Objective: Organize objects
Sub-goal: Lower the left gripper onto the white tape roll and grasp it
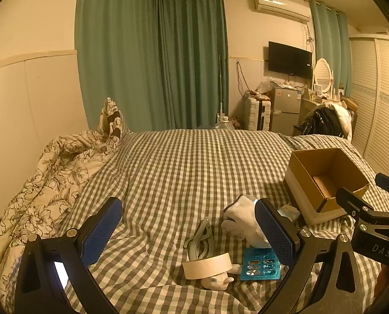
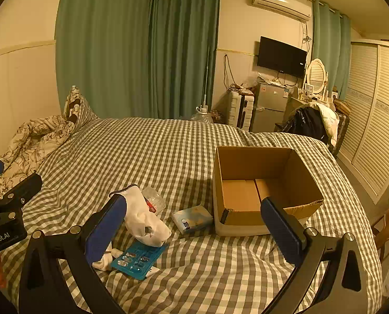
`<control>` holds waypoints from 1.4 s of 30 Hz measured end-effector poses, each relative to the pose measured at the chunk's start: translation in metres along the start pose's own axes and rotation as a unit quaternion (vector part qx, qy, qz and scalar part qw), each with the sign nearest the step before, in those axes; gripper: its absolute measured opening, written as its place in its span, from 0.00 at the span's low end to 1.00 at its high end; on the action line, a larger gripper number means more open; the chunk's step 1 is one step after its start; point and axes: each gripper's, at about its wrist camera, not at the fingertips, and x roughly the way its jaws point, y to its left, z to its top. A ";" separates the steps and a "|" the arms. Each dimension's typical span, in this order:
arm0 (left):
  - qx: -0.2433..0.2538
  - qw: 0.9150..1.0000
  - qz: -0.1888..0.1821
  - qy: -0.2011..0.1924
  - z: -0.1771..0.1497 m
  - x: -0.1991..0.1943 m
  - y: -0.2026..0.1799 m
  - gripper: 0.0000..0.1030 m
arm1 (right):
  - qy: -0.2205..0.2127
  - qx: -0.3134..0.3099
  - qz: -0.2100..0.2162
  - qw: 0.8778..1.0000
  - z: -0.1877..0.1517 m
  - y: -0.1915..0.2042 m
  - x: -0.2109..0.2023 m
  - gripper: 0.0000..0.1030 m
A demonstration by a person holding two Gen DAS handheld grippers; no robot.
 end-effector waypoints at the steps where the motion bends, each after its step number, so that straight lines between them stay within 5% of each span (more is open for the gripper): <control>1: 0.001 1.000 0.001 0.000 0.000 0.000 -0.001 1.00 | 0.000 0.000 0.000 1.000 0.000 0.000 0.000 1.00; 32: -0.020 0.999 0.010 0.043 -0.012 0.019 0.006 1.00 | 0.015 -0.007 0.008 1.000 -0.005 0.004 0.006 1.00; 42: -0.019 0.994 0.010 0.103 -0.031 0.062 0.009 1.00 | 0.067 -0.006 0.010 0.998 -0.020 0.005 0.044 1.00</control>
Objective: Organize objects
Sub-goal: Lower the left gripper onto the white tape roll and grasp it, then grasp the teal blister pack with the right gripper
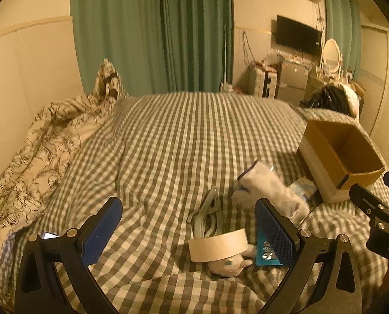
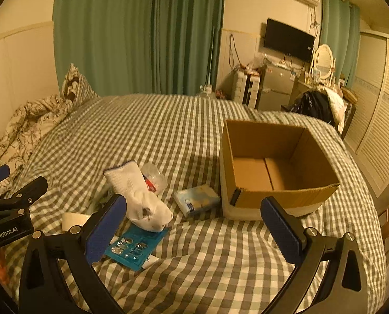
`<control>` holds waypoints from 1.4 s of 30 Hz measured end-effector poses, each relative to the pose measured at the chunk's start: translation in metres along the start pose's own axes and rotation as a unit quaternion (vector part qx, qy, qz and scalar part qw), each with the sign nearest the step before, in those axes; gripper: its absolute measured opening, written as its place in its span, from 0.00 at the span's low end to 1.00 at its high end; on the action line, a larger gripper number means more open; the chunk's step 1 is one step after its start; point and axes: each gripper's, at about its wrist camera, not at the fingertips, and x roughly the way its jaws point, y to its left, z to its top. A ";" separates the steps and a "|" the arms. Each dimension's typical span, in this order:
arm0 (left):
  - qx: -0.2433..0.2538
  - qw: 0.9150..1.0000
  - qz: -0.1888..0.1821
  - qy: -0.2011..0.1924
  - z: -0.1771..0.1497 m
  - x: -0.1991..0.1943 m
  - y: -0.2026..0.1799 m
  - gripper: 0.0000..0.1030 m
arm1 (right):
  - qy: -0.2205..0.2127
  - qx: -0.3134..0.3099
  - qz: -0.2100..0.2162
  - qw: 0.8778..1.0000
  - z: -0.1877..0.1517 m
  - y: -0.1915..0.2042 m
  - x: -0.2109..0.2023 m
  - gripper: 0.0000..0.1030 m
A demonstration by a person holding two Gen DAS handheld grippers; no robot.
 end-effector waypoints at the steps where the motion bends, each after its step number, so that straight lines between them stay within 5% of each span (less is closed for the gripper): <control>1: 0.001 1.000 0.001 0.010 -0.002 0.006 -0.001 1.00 | 0.008 0.001 0.000 1.000 -0.001 0.000 0.005 1.00; 13: 0.008 0.987 -0.059 0.152 -0.032 0.087 -0.019 1.00 | 0.095 0.030 0.009 0.995 -0.011 -0.007 0.054 1.00; 18: -0.010 0.972 -0.109 0.210 -0.038 0.116 -0.022 0.82 | 0.111 0.018 0.008 0.994 -0.013 0.000 0.063 1.00; 24: -0.045 0.975 -0.132 0.172 -0.034 0.094 -0.006 0.80 | 0.140 0.004 0.004 0.990 -0.016 0.010 0.072 1.00; 31: -0.029 0.994 -0.073 0.075 -0.010 0.054 0.023 0.80 | 0.200 0.008 0.029 0.979 -0.027 0.034 0.094 1.00; 40: -0.043 0.993 -0.065 0.086 -0.020 0.061 0.039 0.80 | 0.277 0.014 0.029 0.960 -0.046 0.066 0.147 0.99; 42: -0.042 0.993 -0.063 0.085 -0.021 0.059 0.039 0.80 | 0.288 0.014 0.030 0.957 -0.049 0.069 0.153 0.92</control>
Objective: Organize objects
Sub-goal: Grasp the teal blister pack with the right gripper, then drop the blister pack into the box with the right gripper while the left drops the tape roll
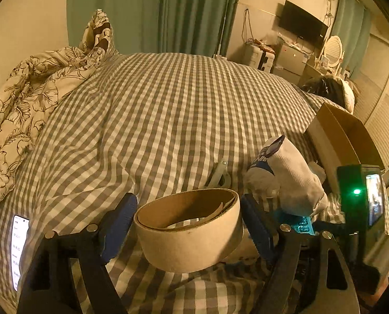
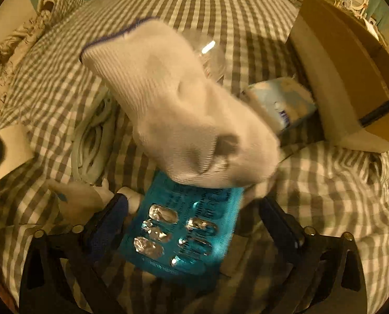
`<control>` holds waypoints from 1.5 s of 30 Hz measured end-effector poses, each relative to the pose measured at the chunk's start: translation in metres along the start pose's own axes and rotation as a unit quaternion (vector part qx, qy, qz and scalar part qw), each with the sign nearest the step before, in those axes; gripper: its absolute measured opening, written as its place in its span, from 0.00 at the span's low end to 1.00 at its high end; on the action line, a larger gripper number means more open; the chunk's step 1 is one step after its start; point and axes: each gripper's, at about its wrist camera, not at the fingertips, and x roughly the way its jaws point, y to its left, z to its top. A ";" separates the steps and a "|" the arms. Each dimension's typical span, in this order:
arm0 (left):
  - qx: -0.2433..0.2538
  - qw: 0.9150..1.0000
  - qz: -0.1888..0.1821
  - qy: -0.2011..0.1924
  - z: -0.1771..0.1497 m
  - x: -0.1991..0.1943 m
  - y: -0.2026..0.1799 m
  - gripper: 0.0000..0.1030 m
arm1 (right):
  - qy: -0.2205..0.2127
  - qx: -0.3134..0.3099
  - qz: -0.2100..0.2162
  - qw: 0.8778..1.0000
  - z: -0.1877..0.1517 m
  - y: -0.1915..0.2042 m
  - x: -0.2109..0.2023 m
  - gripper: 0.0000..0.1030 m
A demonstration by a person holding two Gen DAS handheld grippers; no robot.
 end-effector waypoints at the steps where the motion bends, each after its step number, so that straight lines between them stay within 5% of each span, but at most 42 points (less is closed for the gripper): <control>1: 0.001 1.000 0.002 0.000 -0.002 -0.001 0.000 0.80 | 0.004 -0.003 0.000 1.000 0.000 0.002 0.003 0.90; 6: 0.009 1.000 0.011 -0.001 -0.009 -0.008 -0.001 0.80 | -0.010 -0.010 -0.001 1.000 -0.003 0.002 -0.003 0.71; 11: 0.016 1.000 0.013 -0.012 -0.013 -0.026 -0.006 0.80 | -0.037 -0.005 0.016 0.999 -0.011 -0.006 -0.025 0.67; 13: 0.019 1.000 0.009 -0.017 -0.014 -0.035 -0.009 0.80 | -0.057 -0.011 0.013 0.998 -0.015 -0.004 -0.038 0.30; 20: 0.023 0.999 -0.004 -0.046 -0.007 -0.067 -0.023 0.80 | -0.117 -0.026 0.027 0.992 -0.037 -0.008 -0.087 0.10; 28: 0.029 0.997 0.004 -0.068 -0.004 -0.092 -0.037 0.80 | -0.165 -0.043 0.087 0.982 -0.042 0.001 -0.114 0.06; 36: 0.054 0.994 -0.017 -0.095 0.022 -0.113 -0.074 0.80 | -0.248 -0.020 0.116 0.962 -0.039 -0.035 -0.187 0.06; 45: 0.122 0.980 -0.076 -0.137 0.078 -0.118 -0.177 0.80 | -0.323 0.029 0.052 0.944 0.011 -0.131 -0.256 0.06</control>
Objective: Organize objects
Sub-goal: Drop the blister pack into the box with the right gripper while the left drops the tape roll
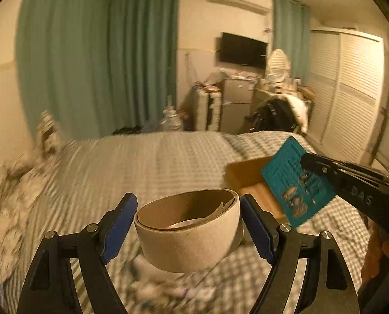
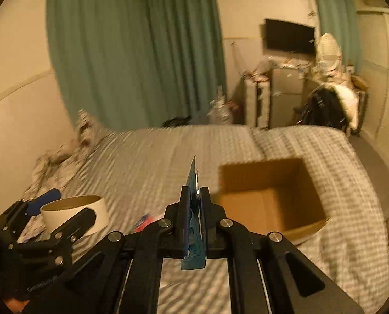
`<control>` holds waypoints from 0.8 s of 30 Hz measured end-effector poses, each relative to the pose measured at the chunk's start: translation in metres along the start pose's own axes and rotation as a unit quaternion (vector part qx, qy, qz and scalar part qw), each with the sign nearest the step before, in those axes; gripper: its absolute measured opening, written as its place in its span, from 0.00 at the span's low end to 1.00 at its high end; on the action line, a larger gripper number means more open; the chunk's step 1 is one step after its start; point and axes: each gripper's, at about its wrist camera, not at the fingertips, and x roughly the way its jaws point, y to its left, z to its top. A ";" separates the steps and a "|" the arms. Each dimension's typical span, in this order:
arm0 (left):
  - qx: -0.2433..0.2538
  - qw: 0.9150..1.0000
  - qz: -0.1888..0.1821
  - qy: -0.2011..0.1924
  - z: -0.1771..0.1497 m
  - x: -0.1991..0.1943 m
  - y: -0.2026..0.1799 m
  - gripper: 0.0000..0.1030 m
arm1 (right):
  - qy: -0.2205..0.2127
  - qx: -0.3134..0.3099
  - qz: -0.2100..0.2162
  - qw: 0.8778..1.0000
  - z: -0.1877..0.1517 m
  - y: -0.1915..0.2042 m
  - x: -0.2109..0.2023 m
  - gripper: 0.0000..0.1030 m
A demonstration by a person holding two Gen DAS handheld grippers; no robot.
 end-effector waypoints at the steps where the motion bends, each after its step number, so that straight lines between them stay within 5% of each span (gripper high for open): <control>1: 0.004 1.000 -0.011 -0.002 0.008 0.008 -0.010 0.80 | -0.004 -0.001 -0.010 1.000 0.007 -0.010 0.001 0.06; 9: 0.038 0.997 -0.060 0.017 0.030 0.099 -0.075 0.80 | 0.010 0.025 -0.073 0.997 0.034 -0.101 0.050 0.06; 20: 0.054 0.992 -0.087 0.071 0.009 0.192 -0.108 0.83 | 0.052 0.061 -0.092 0.993 -0.002 -0.162 0.119 0.07; 22: 0.057 0.991 -0.093 0.077 0.010 0.193 -0.110 0.91 | 0.045 0.065 -0.100 0.992 -0.002 -0.165 0.114 0.16; 24: 0.057 0.992 -0.089 0.071 0.013 0.186 -0.111 0.98 | 0.037 0.066 -0.107 0.991 0.000 -0.167 0.107 0.56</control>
